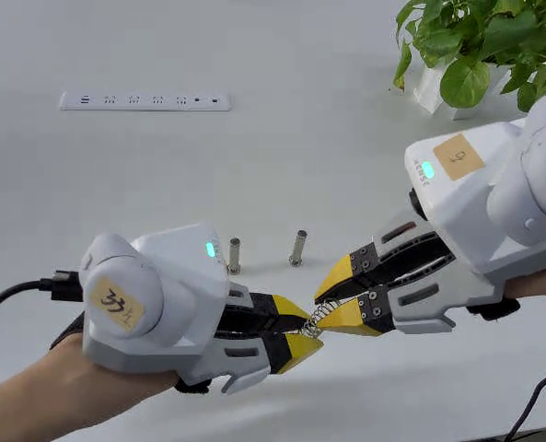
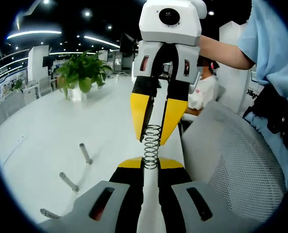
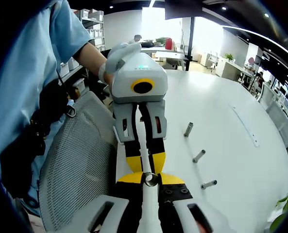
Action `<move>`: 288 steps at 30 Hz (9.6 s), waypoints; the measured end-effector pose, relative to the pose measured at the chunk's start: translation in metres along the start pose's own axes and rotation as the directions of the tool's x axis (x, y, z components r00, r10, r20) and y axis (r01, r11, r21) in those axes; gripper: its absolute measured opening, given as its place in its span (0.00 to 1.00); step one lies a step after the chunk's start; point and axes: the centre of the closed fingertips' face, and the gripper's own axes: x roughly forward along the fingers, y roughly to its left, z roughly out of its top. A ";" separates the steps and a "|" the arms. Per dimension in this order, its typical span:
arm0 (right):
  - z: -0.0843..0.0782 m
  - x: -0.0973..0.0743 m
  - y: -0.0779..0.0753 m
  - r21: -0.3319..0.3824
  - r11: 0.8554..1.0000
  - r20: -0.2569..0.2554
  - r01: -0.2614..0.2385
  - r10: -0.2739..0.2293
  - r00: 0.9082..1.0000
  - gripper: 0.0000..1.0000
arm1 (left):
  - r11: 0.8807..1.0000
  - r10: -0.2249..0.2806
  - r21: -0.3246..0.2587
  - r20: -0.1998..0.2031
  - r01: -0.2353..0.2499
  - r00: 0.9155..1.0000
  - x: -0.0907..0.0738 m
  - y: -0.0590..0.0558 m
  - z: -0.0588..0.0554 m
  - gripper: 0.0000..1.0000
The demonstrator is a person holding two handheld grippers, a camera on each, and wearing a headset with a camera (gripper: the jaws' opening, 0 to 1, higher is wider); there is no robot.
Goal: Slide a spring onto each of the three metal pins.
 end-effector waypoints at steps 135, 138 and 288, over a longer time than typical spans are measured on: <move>0.018 0.073 -0.122 -0.387 0.896 -0.461 -0.217 0.015 0.887 0.07 | 0.770 0.580 -0.269 -0.082 -0.578 0.811 -0.100 0.066 -0.093 0.99; 0.015 0.078 -0.124 -0.386 0.894 -0.468 -0.227 0.023 0.884 0.07 | 0.770 0.579 -0.271 -0.083 -0.577 0.811 -0.101 0.066 -0.093 0.99; -0.029 0.013 -0.082 0.106 0.967 0.063 0.233 -0.240 0.969 0.99 | 0.855 0.477 -0.187 -0.083 -0.484 0.875 -0.092 0.061 -0.072 0.97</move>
